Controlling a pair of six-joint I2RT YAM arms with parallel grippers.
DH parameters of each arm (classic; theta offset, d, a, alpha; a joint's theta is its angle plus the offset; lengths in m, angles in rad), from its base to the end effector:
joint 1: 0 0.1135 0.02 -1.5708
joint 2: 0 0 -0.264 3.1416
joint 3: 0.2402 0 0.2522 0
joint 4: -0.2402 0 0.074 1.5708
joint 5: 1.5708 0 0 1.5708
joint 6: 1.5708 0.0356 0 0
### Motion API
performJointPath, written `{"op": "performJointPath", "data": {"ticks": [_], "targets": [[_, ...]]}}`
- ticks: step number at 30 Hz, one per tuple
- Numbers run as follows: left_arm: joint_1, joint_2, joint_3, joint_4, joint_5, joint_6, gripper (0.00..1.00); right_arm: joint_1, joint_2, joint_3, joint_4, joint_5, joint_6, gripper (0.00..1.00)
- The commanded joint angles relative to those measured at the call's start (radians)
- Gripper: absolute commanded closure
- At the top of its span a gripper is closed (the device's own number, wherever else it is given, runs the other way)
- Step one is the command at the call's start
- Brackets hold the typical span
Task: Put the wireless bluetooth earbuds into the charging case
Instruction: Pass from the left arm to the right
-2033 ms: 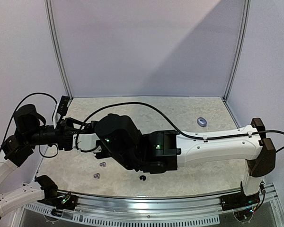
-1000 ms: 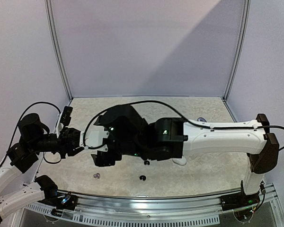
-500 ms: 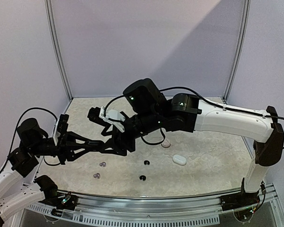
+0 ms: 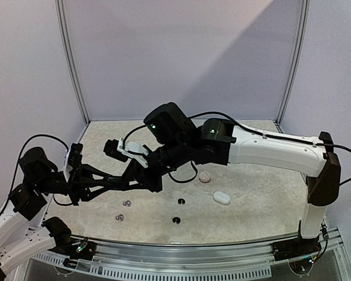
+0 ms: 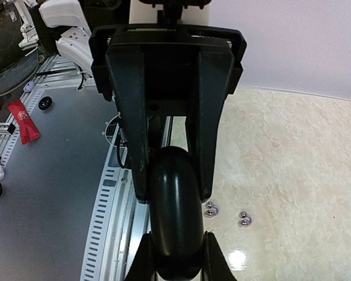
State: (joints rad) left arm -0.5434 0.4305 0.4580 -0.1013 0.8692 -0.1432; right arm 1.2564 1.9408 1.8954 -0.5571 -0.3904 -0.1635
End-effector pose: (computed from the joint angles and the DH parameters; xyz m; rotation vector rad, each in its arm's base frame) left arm 0.0887 -0.0853 0.2832 1.0086 1.4518 -1.2170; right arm 0.1266 0.4331 0.3479 -1.6832 1.5910 1.0187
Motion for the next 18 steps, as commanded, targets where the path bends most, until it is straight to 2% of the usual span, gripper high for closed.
{"op": "performJointPath", "data": {"ticks": [1,2,3,5,7,10,14,18], "targets": [[-0.005,-0.029,-0.035,0.023,0.010,-0.005,0.70,0.004,-0.003,0.027,-0.034,0.030,0.006,1.00],[-0.004,-0.037,-0.044,0.021,0.034,0.015,0.56,0.005,-0.009,0.027,-0.042,0.045,-0.001,1.00],[-0.002,-0.046,-0.052,0.011,0.047,0.038,0.47,0.004,-0.021,0.026,-0.046,0.062,-0.005,1.00],[0.005,-0.062,-0.064,-0.051,0.053,0.120,0.41,0.005,-0.037,0.028,-0.053,0.097,-0.011,1.00],[0.010,-0.079,-0.071,-0.073,-0.003,0.134,0.44,0.005,-0.042,0.030,-0.049,0.089,-0.013,1.00],[0.028,-0.080,-0.070,-0.057,-0.014,0.125,0.54,0.013,-0.040,0.029,-0.037,0.060,-0.019,1.00],[0.031,-0.082,-0.079,-0.039,0.011,0.107,0.59,0.016,-0.033,0.030,-0.027,0.054,-0.034,1.00],[0.031,-0.082,-0.084,-0.034,-0.001,0.099,0.69,0.016,-0.020,0.045,-0.021,0.038,-0.036,1.00]]}}
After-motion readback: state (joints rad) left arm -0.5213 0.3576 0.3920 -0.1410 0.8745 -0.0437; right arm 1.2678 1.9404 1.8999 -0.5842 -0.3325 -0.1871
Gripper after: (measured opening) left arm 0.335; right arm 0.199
